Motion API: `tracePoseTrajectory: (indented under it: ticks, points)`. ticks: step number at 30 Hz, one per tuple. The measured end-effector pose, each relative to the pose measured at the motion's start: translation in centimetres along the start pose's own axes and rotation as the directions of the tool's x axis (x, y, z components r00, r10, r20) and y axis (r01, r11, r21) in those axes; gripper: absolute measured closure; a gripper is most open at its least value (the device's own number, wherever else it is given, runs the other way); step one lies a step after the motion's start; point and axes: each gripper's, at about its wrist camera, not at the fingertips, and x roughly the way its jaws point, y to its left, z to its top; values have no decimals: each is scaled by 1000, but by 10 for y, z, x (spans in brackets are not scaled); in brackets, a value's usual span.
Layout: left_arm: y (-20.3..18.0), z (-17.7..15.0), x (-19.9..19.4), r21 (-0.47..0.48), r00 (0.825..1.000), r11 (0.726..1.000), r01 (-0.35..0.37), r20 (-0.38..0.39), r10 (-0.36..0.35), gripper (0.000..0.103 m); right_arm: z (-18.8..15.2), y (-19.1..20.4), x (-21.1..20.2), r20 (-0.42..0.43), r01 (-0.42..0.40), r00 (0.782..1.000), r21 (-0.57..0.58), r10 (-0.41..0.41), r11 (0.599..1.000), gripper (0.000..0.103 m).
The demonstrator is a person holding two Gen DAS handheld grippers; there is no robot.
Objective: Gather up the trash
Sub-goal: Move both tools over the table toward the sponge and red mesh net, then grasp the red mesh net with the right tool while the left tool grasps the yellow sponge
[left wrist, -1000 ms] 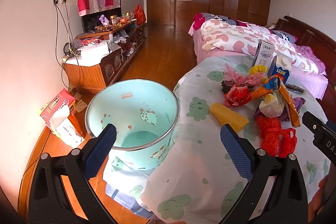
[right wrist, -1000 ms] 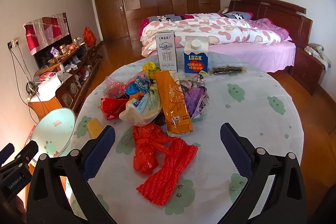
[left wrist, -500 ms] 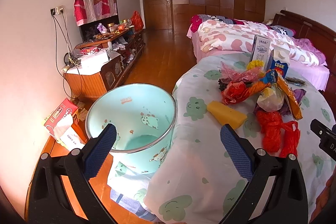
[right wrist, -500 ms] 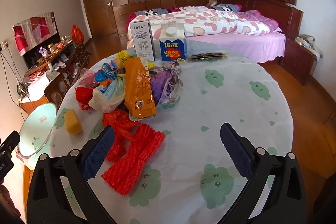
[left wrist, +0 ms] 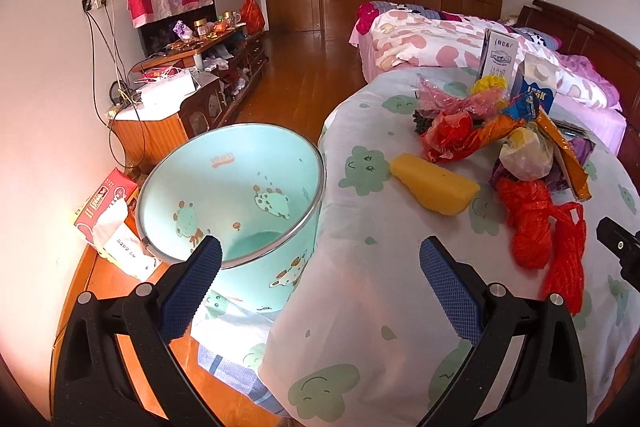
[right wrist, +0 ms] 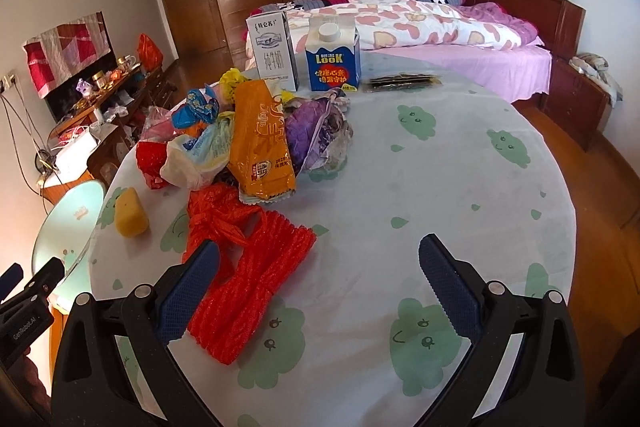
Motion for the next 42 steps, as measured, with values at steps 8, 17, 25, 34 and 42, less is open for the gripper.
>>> tracePoseTrajectory:
  ticks: [8,17,25,34,42]
  points:
    - [4,9,-35,-17,993,1000,14,117,-12,6,6,11,-27,120,-14,993,-26,17,1000,5]
    - [7,16,-62,-40,984,999,30,179,-22,6,12,17,-46,174,-30,984,-35,36,999,5]
    - [6,16,-68,-34,980,999,26,196,-19,6,11,19,-51,188,-27,982,-41,34,999,5]
    - [4,9,-44,-41,986,996,80,149,-73,6,2,-1,-13,33,4,999,7,-5,1000,7]
    - [-8,-6,-1,-31,996,995,92,10,-92,6,-13,3,33,-142,-68,987,13,70,998,21]
